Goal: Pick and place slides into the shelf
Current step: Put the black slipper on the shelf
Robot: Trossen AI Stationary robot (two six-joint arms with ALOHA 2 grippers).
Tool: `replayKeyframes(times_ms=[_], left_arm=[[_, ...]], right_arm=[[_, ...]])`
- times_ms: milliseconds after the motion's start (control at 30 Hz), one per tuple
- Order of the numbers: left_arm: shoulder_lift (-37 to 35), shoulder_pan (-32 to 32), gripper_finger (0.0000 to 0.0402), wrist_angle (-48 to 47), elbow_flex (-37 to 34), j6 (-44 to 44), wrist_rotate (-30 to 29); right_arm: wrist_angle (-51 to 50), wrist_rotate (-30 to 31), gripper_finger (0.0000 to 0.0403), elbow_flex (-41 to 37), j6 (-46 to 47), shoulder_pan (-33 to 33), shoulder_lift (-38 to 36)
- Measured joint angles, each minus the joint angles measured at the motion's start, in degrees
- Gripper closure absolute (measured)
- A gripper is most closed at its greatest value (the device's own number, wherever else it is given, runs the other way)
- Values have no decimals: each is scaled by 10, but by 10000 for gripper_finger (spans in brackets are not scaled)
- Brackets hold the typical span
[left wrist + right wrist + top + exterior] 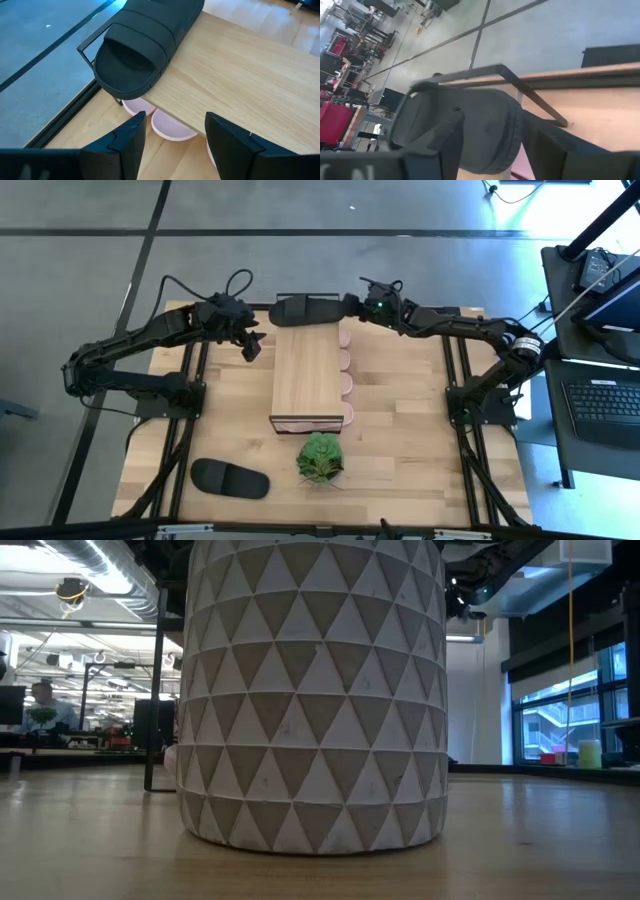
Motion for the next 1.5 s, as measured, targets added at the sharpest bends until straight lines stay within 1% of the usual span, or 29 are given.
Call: replayKeyframes(times_ms=[67, 133, 333, 400, 467, 567, 633, 700, 800, 867, 1033, 1133, 1233, 1333, 1400, 1500], left_arm=[[0, 0, 207, -1, 0, 0, 0], [0, 0, 207, -6, 0, 0, 0], [0, 0, 207, -24, 0, -8, 0], [0, 0, 207, -24, 0, -35, 0], [0, 0, 207, -24, 0, -62, 0], [0, -7, 207, -25, 0, -102, 0], [0, -25, 207, -25, 0, -89, -3], [0, -60, 207, -21, 0, -79, -25], [0, -125, 207, -26, 0, -114, -88], [0, -174, 207, -34, 2, -140, -125], [13, -310, 207, -115, 36, -225, -234], [40, -385, 207, -174, 66, -291, -264], [80, -446, 207, -225, 89, -340, -264], [135, -489, 207, -283, 118, -398, -238], [178, -511, 207, -342, 139, -461, -200], [243, -536, 207, -437, 169, -556, -112]], right_arm=[[-1, -3, 213, 0, -12, -3, -12], [-7, -25, 213, 0, -46, -8, -29], [-60, -139, 216, 0, -160, -15, -93], [-95, -179, 216, 0, -197, -15, -115], [-136, -207, 216, 0, -232, -15, -137], [-203, -214, 216, 0, -290, -15, -166], [-239, -207, 216, 0, -326, -16, -180], [-263, -190, 216, 0, -358, -18, -189], [-283, -167, 216, 0, -400, -21, -196], [-293, -163, 216, 0, -422, -24, -197], [-296, -163, 216, 0, -465, -37, -194], [-295, -163, 216, 0, -482, -46, -194], [-292, -163, 216, 0, -496, -55, -194], [-288, -163, 216, 0, -499, -64, -194], [-279, -163, 216, 0, -500, -70, -194], [-263, -163, 216, 0, -515, -75, -194]])
